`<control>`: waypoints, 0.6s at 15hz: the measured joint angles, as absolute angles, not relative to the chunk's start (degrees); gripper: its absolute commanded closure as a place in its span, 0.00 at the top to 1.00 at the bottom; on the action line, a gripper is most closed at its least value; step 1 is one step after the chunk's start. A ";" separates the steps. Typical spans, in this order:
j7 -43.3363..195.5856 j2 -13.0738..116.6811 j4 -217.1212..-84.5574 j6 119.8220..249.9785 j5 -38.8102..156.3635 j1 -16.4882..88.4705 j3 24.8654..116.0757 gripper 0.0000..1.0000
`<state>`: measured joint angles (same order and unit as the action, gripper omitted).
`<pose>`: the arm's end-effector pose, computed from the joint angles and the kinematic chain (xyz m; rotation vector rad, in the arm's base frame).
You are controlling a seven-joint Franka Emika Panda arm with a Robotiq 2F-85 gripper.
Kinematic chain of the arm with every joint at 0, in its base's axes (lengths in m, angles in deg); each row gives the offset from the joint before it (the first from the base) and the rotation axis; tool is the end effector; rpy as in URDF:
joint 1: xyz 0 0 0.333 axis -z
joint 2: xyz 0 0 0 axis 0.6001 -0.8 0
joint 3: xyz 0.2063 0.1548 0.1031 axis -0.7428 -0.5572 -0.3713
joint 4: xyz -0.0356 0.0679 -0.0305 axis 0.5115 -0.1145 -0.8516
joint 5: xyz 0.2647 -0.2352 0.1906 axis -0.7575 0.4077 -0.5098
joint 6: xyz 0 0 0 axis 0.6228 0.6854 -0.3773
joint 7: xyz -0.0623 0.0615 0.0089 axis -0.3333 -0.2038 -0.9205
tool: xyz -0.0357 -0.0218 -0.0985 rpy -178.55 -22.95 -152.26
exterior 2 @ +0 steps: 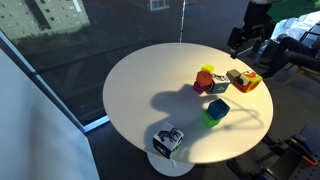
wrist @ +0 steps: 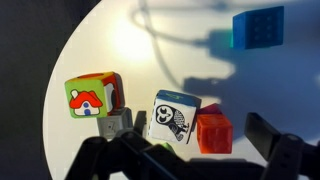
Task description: Put the orange block on the table
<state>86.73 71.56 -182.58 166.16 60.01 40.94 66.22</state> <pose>0.5232 -0.0387 0.3698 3.0329 -0.4531 -0.1241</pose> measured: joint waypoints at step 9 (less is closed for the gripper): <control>88.34 64.31 -176.81 166.97 60.67 39.76 66.31 1.00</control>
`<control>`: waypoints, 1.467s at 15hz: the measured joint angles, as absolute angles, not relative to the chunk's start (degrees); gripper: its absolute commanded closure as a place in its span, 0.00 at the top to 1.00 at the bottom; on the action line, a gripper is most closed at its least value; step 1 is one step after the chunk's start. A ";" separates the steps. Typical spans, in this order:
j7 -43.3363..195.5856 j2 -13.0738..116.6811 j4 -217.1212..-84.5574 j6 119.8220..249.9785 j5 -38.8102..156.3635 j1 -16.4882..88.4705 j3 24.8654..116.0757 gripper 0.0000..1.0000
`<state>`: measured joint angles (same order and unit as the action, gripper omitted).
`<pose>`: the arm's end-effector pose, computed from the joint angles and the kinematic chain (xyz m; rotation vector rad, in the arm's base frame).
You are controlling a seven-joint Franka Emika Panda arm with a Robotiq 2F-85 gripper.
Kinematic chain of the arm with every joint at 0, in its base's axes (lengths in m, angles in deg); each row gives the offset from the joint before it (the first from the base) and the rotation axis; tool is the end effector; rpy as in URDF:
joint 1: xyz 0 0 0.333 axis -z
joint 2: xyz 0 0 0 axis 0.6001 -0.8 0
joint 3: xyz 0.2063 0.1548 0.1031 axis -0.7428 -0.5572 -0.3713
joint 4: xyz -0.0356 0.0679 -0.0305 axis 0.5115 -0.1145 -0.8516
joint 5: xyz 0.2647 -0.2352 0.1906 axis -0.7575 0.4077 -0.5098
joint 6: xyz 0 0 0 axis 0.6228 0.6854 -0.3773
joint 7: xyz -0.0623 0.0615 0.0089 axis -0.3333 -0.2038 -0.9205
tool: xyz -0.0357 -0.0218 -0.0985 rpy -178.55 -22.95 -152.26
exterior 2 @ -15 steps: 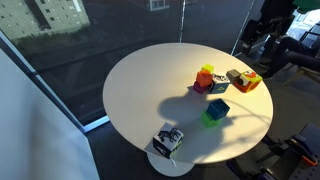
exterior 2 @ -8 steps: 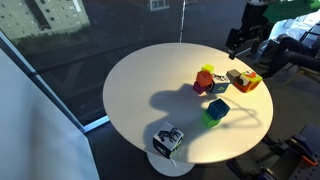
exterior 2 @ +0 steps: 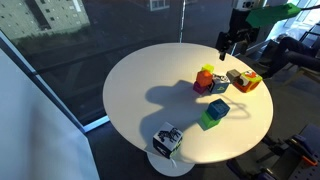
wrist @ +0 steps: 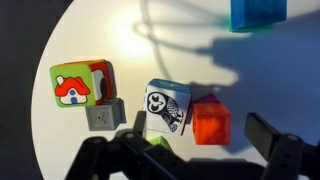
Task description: Put the orange block on the table
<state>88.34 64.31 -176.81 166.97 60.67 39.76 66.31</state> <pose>0.5541 -0.0307 0.3485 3.0199 -0.4544 -0.1370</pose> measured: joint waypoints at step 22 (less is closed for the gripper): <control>90.05 60.42 -175.95 169.05 60.60 39.37 66.73 1.00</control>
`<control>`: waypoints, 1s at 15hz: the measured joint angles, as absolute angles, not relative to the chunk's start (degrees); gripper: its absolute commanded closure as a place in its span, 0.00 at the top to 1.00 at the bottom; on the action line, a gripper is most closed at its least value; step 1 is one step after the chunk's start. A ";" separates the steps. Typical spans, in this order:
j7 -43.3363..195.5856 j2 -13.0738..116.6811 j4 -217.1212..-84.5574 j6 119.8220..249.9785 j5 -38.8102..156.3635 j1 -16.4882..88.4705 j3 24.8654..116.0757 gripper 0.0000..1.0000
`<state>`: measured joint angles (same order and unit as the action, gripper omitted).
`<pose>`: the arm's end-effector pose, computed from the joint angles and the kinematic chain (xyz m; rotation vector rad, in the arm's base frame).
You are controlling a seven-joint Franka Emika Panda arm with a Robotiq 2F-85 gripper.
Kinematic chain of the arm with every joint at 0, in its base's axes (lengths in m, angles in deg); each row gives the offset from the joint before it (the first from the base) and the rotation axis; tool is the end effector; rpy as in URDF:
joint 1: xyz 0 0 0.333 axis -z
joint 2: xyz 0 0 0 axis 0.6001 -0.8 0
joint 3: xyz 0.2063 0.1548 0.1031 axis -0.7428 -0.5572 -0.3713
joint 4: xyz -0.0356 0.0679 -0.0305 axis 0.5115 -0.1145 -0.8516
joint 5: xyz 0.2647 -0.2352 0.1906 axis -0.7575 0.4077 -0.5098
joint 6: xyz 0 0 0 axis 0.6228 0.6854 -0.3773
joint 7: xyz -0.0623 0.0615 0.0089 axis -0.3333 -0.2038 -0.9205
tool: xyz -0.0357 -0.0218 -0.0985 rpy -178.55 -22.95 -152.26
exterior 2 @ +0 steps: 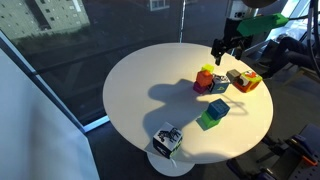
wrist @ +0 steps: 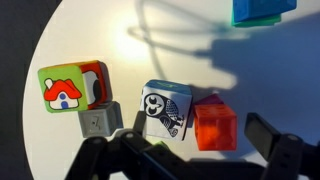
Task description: Put the orange block on the table
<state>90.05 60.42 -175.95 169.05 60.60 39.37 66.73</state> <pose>0.5624 -0.0309 0.3200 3.0108 -0.4959 -0.1606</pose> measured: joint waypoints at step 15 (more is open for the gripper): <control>90.53 48.10 -167.89 174.54 60.53 36.46 67.13 1.00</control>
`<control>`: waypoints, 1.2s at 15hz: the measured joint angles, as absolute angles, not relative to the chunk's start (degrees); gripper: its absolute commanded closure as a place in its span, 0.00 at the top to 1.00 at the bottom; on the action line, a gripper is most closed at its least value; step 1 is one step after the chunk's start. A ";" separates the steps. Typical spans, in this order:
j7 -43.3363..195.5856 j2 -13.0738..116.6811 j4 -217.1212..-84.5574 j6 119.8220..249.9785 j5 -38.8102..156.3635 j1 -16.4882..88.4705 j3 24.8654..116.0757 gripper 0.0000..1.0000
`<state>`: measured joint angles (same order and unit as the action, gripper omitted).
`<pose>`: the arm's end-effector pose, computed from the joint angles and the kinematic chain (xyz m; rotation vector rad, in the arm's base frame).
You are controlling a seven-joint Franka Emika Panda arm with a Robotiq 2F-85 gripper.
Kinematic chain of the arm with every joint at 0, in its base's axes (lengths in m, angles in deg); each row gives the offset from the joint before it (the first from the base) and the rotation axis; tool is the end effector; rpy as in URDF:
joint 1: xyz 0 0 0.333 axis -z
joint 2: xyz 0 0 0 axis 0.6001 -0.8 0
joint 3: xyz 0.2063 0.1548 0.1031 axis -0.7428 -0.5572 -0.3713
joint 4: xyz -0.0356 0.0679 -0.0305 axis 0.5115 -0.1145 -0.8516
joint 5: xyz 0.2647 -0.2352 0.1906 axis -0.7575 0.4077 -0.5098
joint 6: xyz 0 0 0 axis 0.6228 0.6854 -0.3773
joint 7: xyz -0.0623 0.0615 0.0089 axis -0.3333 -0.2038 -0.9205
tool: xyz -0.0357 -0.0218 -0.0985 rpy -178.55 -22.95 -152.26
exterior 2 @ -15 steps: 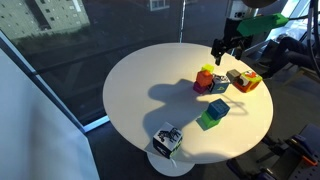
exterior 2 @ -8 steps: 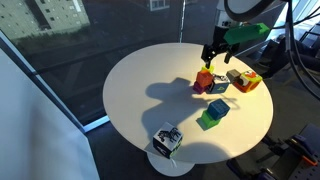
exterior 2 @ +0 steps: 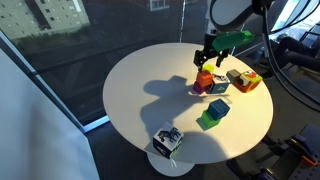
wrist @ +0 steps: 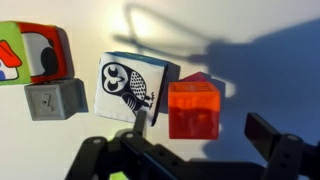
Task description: Put the orange block on the table
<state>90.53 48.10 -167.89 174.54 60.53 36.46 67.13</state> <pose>0.6063 -0.0052 0.2631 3.0245 -0.4347 -0.1254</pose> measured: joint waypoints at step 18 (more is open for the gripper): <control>90.80 41.23 -163.18 174.54 60.53 35.32 68.06 0.56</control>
<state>90.80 41.23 -163.18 174.54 60.53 35.32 68.06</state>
